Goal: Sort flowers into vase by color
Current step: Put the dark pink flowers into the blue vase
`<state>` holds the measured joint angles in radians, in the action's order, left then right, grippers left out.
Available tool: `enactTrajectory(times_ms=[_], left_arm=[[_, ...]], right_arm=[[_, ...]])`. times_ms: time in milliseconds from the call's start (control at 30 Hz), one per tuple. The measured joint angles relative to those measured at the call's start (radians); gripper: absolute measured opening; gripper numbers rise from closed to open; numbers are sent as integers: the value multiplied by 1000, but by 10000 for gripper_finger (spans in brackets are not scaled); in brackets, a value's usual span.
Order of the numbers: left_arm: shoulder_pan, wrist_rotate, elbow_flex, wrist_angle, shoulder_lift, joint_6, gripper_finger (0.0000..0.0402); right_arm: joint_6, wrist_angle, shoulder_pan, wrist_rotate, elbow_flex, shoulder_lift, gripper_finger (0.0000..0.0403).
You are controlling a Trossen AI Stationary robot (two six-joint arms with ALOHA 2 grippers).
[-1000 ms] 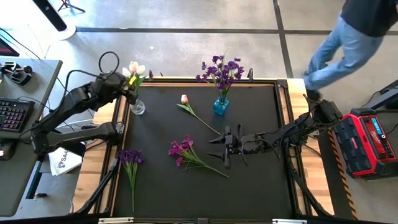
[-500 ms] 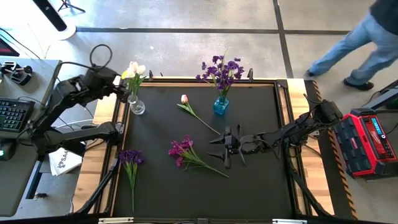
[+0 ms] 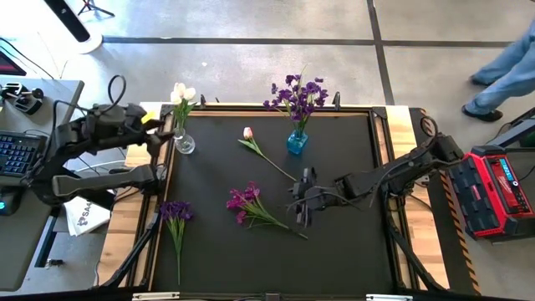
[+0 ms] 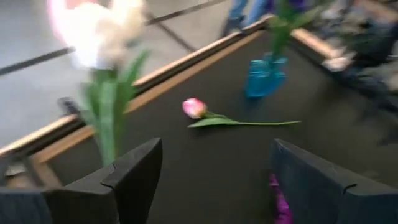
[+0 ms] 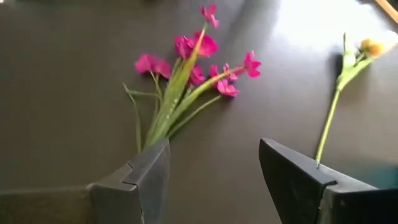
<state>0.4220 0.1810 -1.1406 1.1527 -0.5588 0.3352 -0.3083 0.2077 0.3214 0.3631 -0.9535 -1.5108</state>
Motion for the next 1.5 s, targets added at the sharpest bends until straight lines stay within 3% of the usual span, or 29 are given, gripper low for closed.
enactTrajectory(times_ms=[200,467,667,933,1067,1200,1300,1500], left_arm=[[-72,-42,50,-135,35,3,284],[-194,-58,132,-286,-22,-34,284],[-321,103,141,-358,-83,-64,284],[-573,341,141,-479,-182,-113,284],[-733,497,141,-515,-270,-113,284],[-869,654,141,-532,-358,-107,284],[-941,698,141,-532,-413,-48,284],[-1062,750,141,-530,-511,60,284]], right_arm=[[47,-61,7,-121,0,-36,220],[30,-226,20,-177,-7,-236,220],[13,-227,14,-232,-93,-375,220],[-44,-122,12,-150,-141,-438,214],[-77,-65,12,-146,-141,-438,164],[-80,-48,11,-141,-122,-427,76],[-130,-57,6,-139,-64,-392,14],[-310,0,34,-120,84,-236,12]])
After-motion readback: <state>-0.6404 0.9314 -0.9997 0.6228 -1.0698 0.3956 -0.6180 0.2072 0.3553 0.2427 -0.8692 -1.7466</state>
